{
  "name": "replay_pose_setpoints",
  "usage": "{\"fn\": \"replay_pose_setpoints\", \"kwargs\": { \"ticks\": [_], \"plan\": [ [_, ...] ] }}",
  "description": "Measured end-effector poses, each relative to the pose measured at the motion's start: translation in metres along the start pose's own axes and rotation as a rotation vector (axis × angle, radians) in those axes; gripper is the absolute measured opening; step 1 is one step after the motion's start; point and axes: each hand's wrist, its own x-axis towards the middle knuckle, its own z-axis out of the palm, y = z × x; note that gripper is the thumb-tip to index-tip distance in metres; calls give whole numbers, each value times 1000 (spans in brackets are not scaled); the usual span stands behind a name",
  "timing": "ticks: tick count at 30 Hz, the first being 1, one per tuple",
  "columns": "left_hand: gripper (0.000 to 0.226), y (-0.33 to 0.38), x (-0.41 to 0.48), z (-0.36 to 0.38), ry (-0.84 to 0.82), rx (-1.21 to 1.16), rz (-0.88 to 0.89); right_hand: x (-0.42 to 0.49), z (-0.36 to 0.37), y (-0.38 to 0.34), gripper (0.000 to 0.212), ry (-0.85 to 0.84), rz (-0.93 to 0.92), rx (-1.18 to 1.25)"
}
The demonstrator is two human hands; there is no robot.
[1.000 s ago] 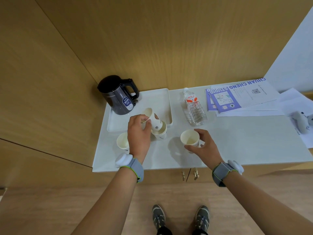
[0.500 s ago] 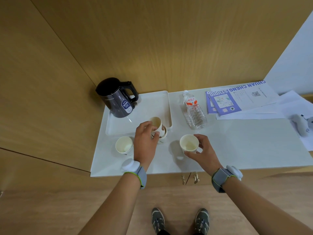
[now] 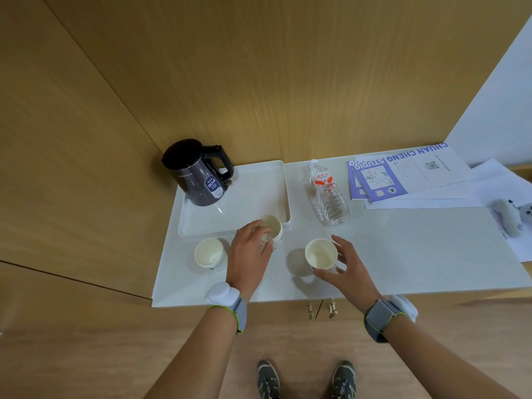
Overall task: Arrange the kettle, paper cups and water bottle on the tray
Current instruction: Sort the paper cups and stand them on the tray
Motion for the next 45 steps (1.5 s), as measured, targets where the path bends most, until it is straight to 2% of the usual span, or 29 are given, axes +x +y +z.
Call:
{"fn": "replay_pose_setpoints", "kwargs": {
  "ticks": [2,6,7,9,10,12,13,17,20,23,26,27,31,34,38,45],
  "plan": [
    [29,8,-2,-3,34,-133,-84,-1,-2,-4,83,14,22,64],
    [26,27,-10,-21,139,-777,-483,-3,-15,-12,46,96,96,345],
    [26,28,-13,-24,150,-912,-539,-4,-20,-13,50,98,110,406],
    [30,31,-20,-29,145,-1084,-597,-5,-29,-10,72,97,130,482],
    [33,33,-24,-30,133,-1117,-608,-5,-32,-9,72,93,134,499],
    [37,35,-32,-27,92,-1128,-618,-6,-35,-4,50,92,131,521],
    [39,35,-35,-24,62,-1124,-618,-7,-37,0,46,92,125,518],
    [43,37,-46,-14,-21,-1108,-606,-12,-39,4,50,69,124,463],
    [32,44,-46,-8,-56,-1048,-573,-14,-38,0,76,47,111,441],
    [27,52,-44,3,-102,-974,-524,-12,-35,4,71,24,100,406],
    [46,60,-41,15,-187,-861,-474,-7,-29,9,38,15,75,325],
    [48,62,-40,21,-217,-826,-467,-6,-27,12,38,7,64,282],
    [64,76,-38,35,-307,-718,-450,-1,-21,18,60,-54,-43,58],
    [79,80,-40,43,-338,-687,-442,-2,-18,18,51,-71,-91,18],
    [89,76,-41,42,-321,-678,-470,-3,-13,12,49,-77,-86,9],
    [89,55,-49,28,-288,-605,-485,0,6,6,51,-102,-123,-95]
  ]
}}
